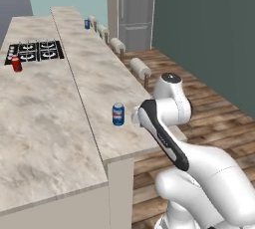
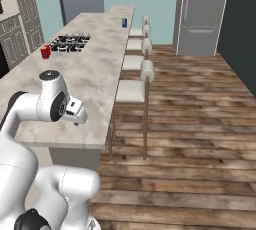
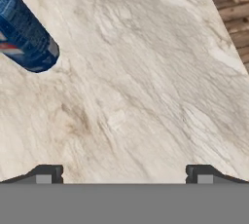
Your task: Four empty soda cans are scattered around the kitchen. Gather all the cans and cluster them next to the stove for recycling.
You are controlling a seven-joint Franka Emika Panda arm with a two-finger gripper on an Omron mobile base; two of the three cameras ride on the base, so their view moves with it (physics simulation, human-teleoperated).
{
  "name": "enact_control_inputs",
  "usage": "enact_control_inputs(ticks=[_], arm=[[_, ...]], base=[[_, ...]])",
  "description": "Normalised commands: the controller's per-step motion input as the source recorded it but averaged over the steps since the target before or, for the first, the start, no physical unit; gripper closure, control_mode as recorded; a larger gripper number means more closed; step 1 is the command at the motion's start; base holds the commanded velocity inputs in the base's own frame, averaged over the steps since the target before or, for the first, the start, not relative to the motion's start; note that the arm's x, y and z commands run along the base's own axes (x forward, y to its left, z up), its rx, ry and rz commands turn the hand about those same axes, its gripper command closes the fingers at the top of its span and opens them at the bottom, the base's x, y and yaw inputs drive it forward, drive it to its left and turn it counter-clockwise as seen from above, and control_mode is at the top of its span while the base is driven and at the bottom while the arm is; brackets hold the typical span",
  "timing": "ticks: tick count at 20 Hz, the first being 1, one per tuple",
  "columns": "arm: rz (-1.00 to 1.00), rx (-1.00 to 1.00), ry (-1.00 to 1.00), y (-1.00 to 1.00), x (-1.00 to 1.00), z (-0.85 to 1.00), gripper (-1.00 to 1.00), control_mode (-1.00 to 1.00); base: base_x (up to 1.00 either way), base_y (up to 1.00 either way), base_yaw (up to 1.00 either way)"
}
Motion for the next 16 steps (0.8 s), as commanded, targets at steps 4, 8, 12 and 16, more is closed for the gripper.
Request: enact_control_inputs(ticks=[4,8,12,16], arm=[[0.23,0.00,0.00,0.16,0.22,0.37,-1.00,-1.00],[0.11,0.00,0.06,0.19,0.35,0.29,-1.00,-1.00],[0.05,0.00,0.06,0.21,0.43,0.24,-1.00,-1.00],[0.01,0.00,0.07,0.23,0.45,0.17,-1.00,-1.00]], base=[[0.00,0.00,0.00],[0.00,0.00,0.00],[0.00,0.00,0.00],[0.00,0.00,0.00]])
